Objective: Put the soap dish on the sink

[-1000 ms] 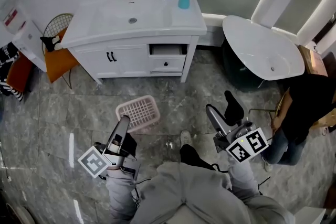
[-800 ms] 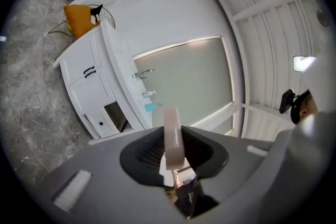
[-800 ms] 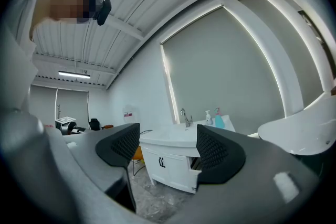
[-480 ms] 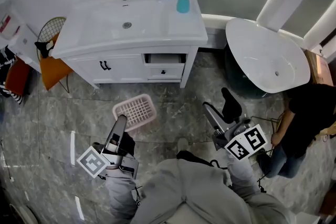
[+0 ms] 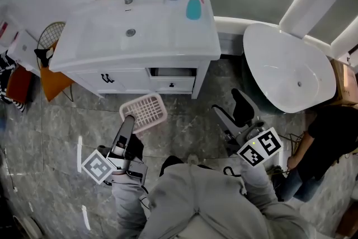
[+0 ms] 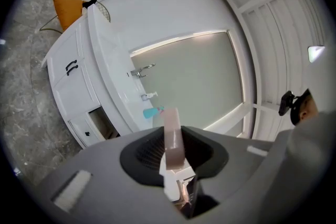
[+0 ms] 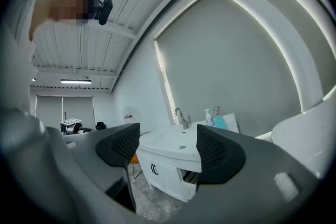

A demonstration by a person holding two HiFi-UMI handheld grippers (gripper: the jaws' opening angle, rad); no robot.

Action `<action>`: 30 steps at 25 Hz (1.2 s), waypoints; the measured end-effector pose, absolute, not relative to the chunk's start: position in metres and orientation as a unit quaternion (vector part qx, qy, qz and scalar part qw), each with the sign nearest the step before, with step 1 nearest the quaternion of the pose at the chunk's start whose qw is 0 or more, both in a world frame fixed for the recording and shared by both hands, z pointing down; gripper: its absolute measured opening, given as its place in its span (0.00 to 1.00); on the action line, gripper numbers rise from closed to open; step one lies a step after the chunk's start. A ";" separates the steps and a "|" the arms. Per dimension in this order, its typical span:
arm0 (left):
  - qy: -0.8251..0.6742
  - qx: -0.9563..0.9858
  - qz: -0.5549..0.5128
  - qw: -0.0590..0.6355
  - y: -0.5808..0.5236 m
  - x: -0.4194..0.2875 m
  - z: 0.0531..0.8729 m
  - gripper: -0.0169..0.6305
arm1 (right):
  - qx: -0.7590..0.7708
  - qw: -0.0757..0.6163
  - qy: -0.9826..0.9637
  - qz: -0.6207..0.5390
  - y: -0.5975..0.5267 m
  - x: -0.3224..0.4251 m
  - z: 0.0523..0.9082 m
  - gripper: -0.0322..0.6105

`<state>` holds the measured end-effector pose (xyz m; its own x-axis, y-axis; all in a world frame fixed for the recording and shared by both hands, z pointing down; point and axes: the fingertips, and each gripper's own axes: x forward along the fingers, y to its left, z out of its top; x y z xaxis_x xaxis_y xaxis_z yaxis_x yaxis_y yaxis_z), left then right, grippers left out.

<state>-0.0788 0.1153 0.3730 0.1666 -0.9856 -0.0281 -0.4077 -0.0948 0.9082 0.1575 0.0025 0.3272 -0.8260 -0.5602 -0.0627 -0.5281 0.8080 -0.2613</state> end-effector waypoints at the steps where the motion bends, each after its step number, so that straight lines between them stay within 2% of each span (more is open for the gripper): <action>1: -0.537 0.649 -0.356 0.404 0.108 -0.080 0.373 0.25 | -0.286 0.069 0.948 -0.119 -0.002 0.156 0.328 0.58; 22: -0.442 0.716 -0.290 0.456 -0.121 -0.189 0.391 0.25 | -0.397 0.071 0.908 -0.115 -0.147 0.054 0.324 0.58; 30: -0.411 0.720 -0.287 0.480 -0.178 -0.206 0.402 0.25 | -0.414 0.055 0.902 -0.109 -0.180 0.021 0.320 0.58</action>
<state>-0.2061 -0.1776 0.4021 0.4976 -0.8672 -0.0181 -0.3167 -0.2010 0.9270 0.0210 -0.1796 0.3197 -0.6507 -0.7593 -0.0083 -0.7354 0.6329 -0.2422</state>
